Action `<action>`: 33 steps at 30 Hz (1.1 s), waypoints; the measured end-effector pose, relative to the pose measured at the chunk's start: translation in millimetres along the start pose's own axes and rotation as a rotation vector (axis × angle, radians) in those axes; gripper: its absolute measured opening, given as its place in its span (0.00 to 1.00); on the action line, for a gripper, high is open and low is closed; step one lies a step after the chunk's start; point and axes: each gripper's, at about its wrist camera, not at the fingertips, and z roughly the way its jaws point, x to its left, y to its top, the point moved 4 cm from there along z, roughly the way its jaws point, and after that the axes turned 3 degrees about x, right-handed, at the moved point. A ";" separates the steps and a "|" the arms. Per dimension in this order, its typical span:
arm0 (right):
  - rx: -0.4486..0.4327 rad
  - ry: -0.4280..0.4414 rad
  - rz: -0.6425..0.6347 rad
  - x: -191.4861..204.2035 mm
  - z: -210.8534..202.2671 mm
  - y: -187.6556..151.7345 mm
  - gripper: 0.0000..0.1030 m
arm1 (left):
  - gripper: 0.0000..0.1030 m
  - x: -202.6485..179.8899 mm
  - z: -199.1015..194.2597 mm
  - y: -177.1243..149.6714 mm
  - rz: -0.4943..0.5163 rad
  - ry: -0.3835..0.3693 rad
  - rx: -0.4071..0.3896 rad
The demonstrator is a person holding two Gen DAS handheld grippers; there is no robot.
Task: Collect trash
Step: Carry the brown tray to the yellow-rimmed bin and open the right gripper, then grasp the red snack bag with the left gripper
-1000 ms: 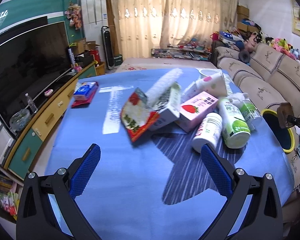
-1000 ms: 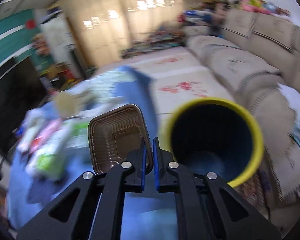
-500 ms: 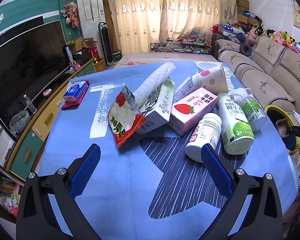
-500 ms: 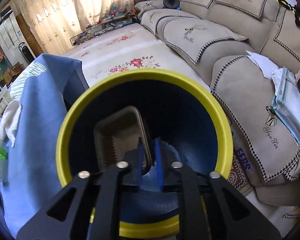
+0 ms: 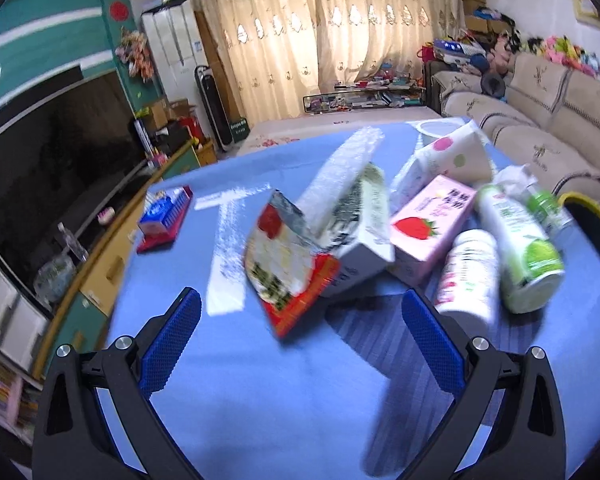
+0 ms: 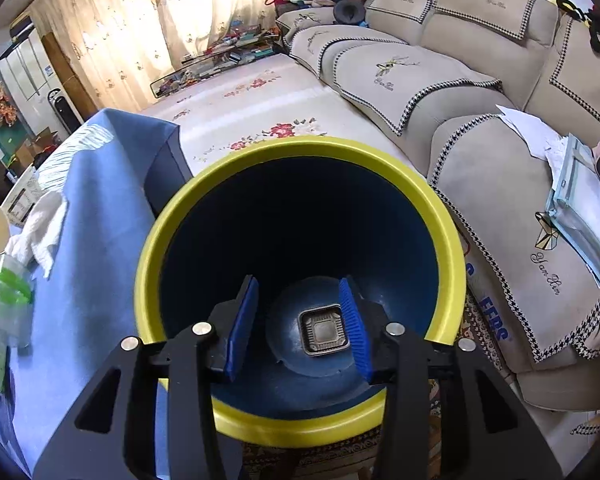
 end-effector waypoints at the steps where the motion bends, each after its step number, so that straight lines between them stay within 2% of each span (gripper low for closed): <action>1: -0.003 0.005 -0.003 2.0 -1.5 0.0 0.41 | 0.96 1.7 5.5 0.4 0.014 0.006 0.005; 3: -0.006 0.010 -0.005 5.0 -3.2 0.1 0.42 | 0.96 3.7 17.1 0.9 0.039 0.006 0.017; 6: -0.002 0.013 -0.013 9.8 -3.0 -0.7 0.42 | 0.91 4.4 30.7 2.1 0.075 0.012 0.023; 10: 0.008 0.017 -0.023 14.7 -1.0 -2.0 0.42 | 0.79 6.1 48.8 2.0 0.099 0.005 0.054; 15: 0.010 0.018 -0.026 16.2 -0.7 -2.2 0.42 | 0.64 12.1 66.1 -2.0 0.079 -0.036 0.086; 18: 0.008 0.022 -0.027 18.6 -0.6 -3.6 0.42 | 0.50 13.2 69.5 -3.5 0.069 -0.073 0.089; 20: 0.010 0.026 -0.028 19.7 -0.3 -4.6 0.42 | 0.33 13.6 70.3 -3.6 0.061 -0.100 0.090; 21: 0.011 0.027 -0.028 20.1 0.0 -5.4 0.42 | 0.29 13.6 70.5 -4.1 0.059 -0.113 0.090; 23: 0.015 0.029 -0.030 21.3 0.8 -7.0 0.42 | 0.14 13.3 67.5 -5.2 0.058 -0.126 0.084; 28: 0.021 0.037 -0.032 21.7 0.6 -11.3 0.42 | 0.03 15.0 50.9 -5.7 0.050 -0.148 0.054; 33: 0.008 0.046 -0.028 19.4 -7.9 -13.0 0.42 | 0.03 9.8 15.7 -2.6 0.045 -0.152 0.014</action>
